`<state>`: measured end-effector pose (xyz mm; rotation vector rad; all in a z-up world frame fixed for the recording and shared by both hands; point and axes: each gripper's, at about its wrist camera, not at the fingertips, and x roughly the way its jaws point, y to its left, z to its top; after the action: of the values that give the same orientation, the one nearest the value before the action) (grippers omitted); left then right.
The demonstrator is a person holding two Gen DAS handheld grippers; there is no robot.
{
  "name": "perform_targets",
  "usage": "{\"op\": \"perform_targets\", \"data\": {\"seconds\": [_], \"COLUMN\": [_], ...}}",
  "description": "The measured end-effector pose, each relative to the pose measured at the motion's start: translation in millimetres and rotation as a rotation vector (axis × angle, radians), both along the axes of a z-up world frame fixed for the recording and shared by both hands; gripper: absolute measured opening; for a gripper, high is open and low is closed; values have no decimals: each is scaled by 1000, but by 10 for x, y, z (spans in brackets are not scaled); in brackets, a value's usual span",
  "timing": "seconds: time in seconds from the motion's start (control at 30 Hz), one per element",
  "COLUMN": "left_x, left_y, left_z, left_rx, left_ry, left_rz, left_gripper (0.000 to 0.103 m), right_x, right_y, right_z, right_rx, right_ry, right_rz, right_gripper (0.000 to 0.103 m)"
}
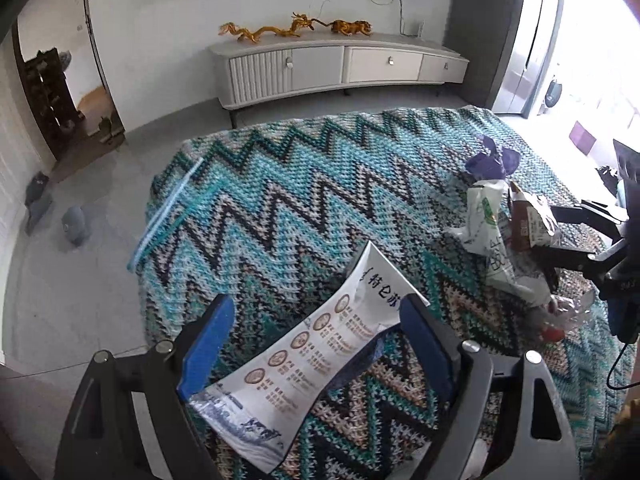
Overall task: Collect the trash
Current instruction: 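Grasp blue milk carton with left tool while right tool grasps brown snack bag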
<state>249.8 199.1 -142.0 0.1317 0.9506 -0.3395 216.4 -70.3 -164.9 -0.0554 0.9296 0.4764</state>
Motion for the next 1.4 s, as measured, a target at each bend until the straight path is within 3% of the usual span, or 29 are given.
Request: {"op": "perform_targets", "data": {"seconds": [0.03,0.07,0.23,0.27,0.43,0.5,0.6,0.63,0.67,0.9,1.03,1.07,1.1,1.13,1.17,1.4], "left_x": [-11,-29,-184,-211,-291,-307,-362,-383,-403,-497,-559,-575,-581,-582,-587,-650], "left_y": [-23,-60,-278,-304,-346,-351,-377,-388,-401,-487,-567,-584,-602,-615,-627,-728], "left_z": [-9,-22,-120,-135,-142,-98,-15,23,64,437,620,653,681,707,729,860], "left_rx": [-2,1,68,71,88,75,74,78,81,80,53,42,32,22,12,-68], "left_ry": [9,20,45,51,57,49,16,4,-8,-80,-111,-116,-120,-123,-126,-144], "left_rz": [-13,-32,-105,-112,-103,-94,-83,-79,-76,-41,-33,-31,-29,-27,-25,-23], "left_gripper": [85,85,81,75,40,34,33,33,33,33,33,33,33,33,33,33], "right_x": [-20,-24,-79,-93,-185,-228,-286,-317,-320,-510,-567,-568,-571,-569,-567,-331], "right_y": [-34,-68,-236,-266,-475,-532,-649,-710,-738,-1068,-1143,-1140,-1123,-1098,-1070,-846], "right_z": [4,17,68,74,127,153,202,222,230,340,344,336,327,313,294,1], "right_rx": [7,13,43,51,81,93,113,128,141,189,250,252,254,252,250,240], "right_ry": [-2,-2,-7,-6,-10,-13,-16,-16,-11,-28,-4,-1,-2,-3,0,75], "right_rz": [-3,-3,-13,-14,-31,-38,-50,-55,-56,-96,-101,-101,-100,-105,-105,-88], "right_gripper": [85,76,68,61,56,54,49,38,21,14,17,37,68,80,84,84]}}
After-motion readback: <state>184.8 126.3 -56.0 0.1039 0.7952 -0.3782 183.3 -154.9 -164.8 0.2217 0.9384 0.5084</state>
